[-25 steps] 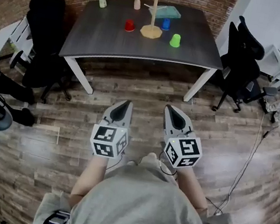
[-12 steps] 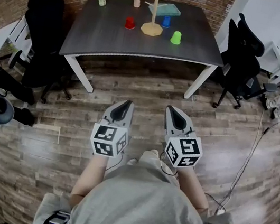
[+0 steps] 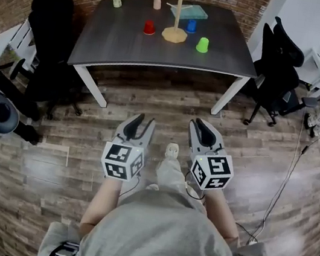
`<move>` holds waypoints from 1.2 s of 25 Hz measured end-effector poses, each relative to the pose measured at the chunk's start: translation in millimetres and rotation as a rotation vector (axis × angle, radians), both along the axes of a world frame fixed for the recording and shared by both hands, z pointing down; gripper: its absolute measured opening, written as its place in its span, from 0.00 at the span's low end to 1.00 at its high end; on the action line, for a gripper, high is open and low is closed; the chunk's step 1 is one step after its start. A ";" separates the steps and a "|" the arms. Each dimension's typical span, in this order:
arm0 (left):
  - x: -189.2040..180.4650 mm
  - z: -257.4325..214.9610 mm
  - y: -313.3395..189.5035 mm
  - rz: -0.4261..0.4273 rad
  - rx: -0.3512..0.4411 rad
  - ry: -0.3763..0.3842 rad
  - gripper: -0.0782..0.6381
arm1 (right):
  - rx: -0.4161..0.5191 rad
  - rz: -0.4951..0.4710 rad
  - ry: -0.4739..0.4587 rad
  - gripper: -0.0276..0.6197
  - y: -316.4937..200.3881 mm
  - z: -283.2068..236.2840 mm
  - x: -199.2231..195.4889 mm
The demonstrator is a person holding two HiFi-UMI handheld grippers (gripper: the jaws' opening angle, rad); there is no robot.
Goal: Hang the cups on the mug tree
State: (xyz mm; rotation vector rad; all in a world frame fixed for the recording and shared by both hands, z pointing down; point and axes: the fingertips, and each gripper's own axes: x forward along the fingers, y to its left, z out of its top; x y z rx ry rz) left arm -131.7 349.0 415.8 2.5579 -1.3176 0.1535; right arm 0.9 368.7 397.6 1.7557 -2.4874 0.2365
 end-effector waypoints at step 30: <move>38.7 4.4 -235.1 -0.065 -0.024 0.012 0.40 | -0.013 -0.007 0.009 0.36 -248.7 -2.4 71.1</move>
